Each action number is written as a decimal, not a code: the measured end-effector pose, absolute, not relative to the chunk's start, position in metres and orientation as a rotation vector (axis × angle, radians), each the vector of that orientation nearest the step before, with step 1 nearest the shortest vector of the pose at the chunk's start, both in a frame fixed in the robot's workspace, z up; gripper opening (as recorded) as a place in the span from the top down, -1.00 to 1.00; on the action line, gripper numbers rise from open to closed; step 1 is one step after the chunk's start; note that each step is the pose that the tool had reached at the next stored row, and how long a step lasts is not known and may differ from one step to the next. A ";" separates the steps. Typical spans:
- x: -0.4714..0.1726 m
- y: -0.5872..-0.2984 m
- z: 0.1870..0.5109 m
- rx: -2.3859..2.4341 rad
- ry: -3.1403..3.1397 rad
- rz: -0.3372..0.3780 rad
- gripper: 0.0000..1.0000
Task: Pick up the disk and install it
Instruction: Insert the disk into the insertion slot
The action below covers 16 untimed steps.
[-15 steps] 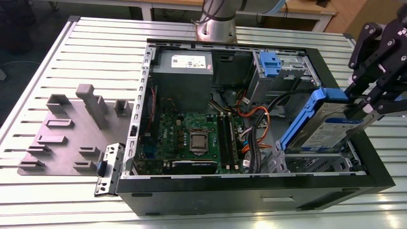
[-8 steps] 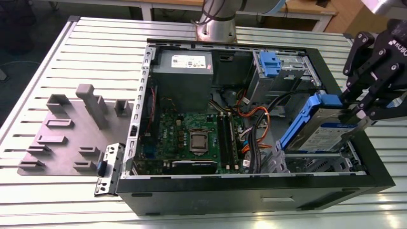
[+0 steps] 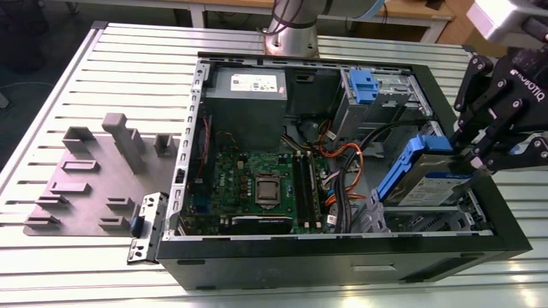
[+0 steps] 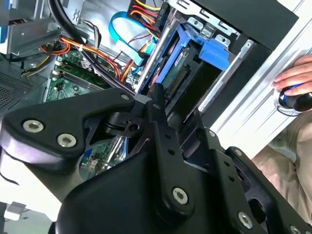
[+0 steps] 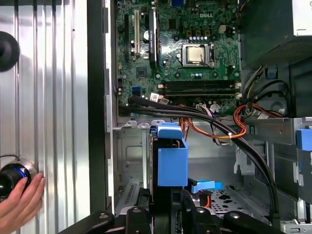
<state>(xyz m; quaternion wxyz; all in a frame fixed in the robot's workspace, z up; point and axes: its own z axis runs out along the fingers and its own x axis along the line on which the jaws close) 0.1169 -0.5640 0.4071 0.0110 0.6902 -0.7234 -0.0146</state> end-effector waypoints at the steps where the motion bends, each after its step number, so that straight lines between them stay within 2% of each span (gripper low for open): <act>1: 0.117 -0.564 0.405 2.153 -2.257 -0.046 0.31; 16: 0.117 -0.564 0.378 2.153 -2.257 -0.046 0.31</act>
